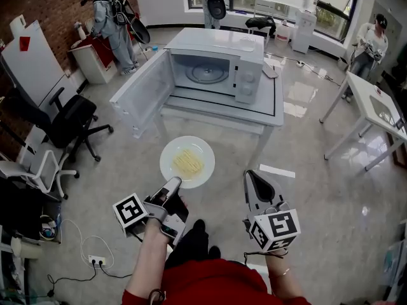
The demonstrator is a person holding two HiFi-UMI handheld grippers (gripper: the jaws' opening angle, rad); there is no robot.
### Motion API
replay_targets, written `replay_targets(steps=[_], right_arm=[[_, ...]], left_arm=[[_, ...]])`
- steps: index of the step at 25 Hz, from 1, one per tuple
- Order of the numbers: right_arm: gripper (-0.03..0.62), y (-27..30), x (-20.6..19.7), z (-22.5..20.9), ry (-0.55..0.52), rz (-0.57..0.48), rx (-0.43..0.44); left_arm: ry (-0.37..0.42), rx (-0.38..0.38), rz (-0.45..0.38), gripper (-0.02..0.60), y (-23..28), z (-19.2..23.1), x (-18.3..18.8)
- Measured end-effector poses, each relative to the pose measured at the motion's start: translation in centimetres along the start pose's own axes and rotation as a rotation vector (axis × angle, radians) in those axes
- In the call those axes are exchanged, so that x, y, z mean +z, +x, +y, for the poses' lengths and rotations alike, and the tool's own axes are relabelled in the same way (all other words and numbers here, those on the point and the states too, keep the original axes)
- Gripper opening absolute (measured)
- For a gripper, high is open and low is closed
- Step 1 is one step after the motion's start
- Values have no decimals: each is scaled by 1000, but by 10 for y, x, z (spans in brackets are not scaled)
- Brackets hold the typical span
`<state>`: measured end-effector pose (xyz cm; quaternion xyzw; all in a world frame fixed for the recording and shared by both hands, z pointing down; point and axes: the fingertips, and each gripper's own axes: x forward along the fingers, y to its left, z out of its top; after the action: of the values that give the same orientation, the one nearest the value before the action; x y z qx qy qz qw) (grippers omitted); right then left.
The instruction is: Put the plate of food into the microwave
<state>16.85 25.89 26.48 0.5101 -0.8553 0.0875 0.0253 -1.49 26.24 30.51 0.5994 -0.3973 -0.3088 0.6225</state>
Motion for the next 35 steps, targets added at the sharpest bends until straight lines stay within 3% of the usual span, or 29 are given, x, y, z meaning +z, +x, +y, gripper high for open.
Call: replay_targets(steps=[8, 18, 24, 35], right_arm=[[15, 62, -4, -26, -9, 6, -9], [15, 197, 18, -60, -17, 42, -32], [15, 253, 28, -81, -10, 55, -72], [15, 298, 30, -85, -36, 78, -79]], left_arm=[[6, -20, 9, 20, 59, 5, 40], [-50, -7, 88, 20, 172, 3, 109], [-34, -5, 157, 20, 228, -6, 138], [-38, 0, 188, 20, 266, -3, 161]])
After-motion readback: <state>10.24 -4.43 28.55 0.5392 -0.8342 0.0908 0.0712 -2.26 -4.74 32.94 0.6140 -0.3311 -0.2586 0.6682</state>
